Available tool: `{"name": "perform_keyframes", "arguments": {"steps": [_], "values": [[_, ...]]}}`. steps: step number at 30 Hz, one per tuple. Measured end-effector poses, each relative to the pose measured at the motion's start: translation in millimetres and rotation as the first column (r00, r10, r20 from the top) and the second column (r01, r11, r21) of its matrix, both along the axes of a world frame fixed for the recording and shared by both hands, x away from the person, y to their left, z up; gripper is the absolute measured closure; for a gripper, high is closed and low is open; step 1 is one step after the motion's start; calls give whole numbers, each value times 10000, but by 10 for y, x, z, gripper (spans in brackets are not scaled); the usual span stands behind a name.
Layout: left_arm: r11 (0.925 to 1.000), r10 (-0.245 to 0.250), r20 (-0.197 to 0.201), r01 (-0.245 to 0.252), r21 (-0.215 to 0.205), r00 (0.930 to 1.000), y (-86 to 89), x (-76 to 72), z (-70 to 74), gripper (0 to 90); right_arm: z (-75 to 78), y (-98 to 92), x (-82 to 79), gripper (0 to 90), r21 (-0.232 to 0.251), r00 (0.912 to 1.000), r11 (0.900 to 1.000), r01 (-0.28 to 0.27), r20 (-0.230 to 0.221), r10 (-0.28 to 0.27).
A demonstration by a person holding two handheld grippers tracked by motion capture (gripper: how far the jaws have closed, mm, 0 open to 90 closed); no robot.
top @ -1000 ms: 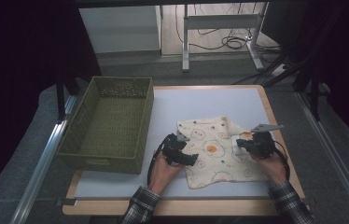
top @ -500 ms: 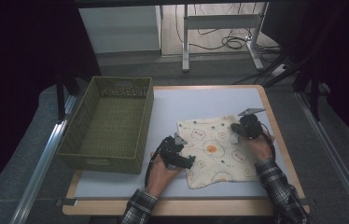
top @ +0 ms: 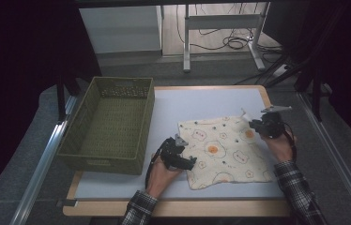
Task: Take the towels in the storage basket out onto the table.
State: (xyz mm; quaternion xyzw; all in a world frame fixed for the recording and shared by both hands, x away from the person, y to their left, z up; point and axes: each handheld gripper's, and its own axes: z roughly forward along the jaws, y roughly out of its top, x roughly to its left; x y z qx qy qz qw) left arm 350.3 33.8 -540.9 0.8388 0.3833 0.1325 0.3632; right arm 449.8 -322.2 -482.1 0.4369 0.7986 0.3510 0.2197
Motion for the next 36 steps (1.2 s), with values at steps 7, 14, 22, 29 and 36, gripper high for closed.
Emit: {"name": "perform_keyframes", "arguments": {"steps": [7, 14, 22, 29, 36], "values": [[9983, -443, 367, 457, -370, 9983, 50, -239, 108, 147, -34, -60, -316, 711, -63, 9991, 9992, -398, -155, 397], [9908, -988, 586, 1037, -865, 9934, 116, -540, 161, 300, -88, -178, -780, 691, 190, 9955, 9964, -830, -441, 838], [9762, -1918, 533, 1960, -924, 9800, 61, -824, 137, 475, -160, -378, -1288, 698, 402, 9901, 9930, -1108, -823, 1138], [9632, -2434, 406, 2464, -1074, 9691, 48, -955, 112, 596, -251, -484, -1593, 692, 411, 9860, 9919, -1202, -1114, 1241], [9535, -2969, 461, 2987, -397, 9538, -85, -986, 17, 618, -347, -460, -1712, 712, 216, 9894, 9934, -1125, -899, 1140]]}}
